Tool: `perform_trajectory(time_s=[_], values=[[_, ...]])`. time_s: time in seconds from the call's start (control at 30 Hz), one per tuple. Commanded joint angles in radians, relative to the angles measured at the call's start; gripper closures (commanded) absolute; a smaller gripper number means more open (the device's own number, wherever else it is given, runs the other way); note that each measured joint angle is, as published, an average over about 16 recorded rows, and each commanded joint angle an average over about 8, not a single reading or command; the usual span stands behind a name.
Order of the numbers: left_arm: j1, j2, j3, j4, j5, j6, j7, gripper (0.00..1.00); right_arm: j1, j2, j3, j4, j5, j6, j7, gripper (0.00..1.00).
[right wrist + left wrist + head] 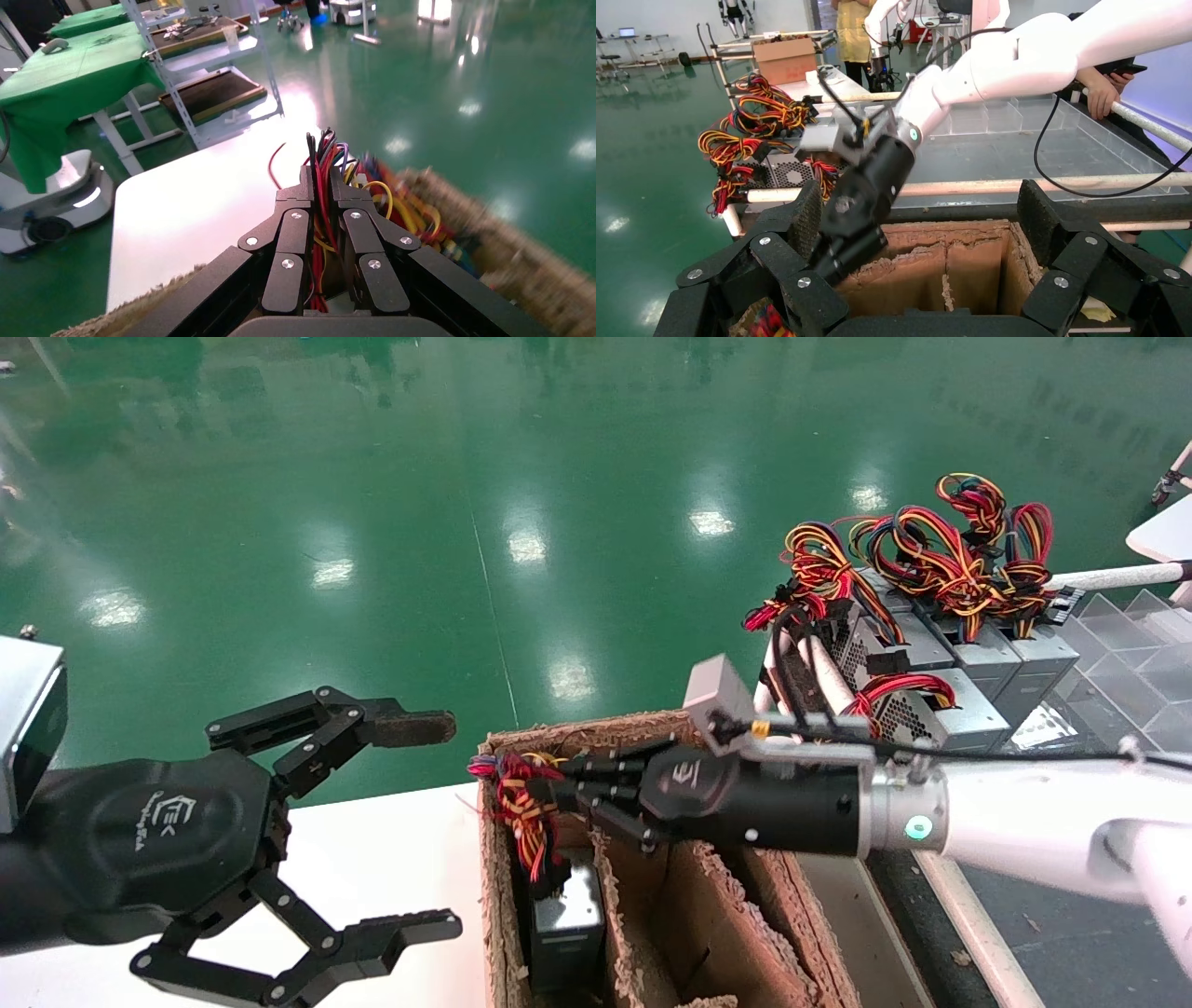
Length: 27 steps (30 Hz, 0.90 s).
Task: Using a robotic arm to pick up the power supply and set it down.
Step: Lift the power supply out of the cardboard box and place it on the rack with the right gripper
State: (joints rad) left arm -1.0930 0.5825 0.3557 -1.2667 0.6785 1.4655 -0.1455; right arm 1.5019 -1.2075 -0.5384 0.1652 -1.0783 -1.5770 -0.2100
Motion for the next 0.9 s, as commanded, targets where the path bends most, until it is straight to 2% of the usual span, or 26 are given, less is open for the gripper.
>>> perform_trajectory(time_s=[0.03,0.37,0.7,0.9], values=[[0.0,0.0,0.0,0.0,0.0,0.0,0.0,0.0,0.005,0.011,0.005,0.024,0.012,-0.004,0.003,1.0],[0.0,0.0,0.0,0.0,0.0,0.0,0.0,0.0,0.05,0.144,0.036,0.264,0.069,0.032,0.106,1.0],[0.0,0.0,0.0,0.0,0.0,0.0,0.0,0.0,0.115,0.264,0.079,0.516,0.089,0.134,0.248,1.0],[0.0,0.0,0.0,0.0,0.0,0.0,0.0,0.0,0.164,0.327,0.099,0.605,0.08,0.186,0.303,1.0]])
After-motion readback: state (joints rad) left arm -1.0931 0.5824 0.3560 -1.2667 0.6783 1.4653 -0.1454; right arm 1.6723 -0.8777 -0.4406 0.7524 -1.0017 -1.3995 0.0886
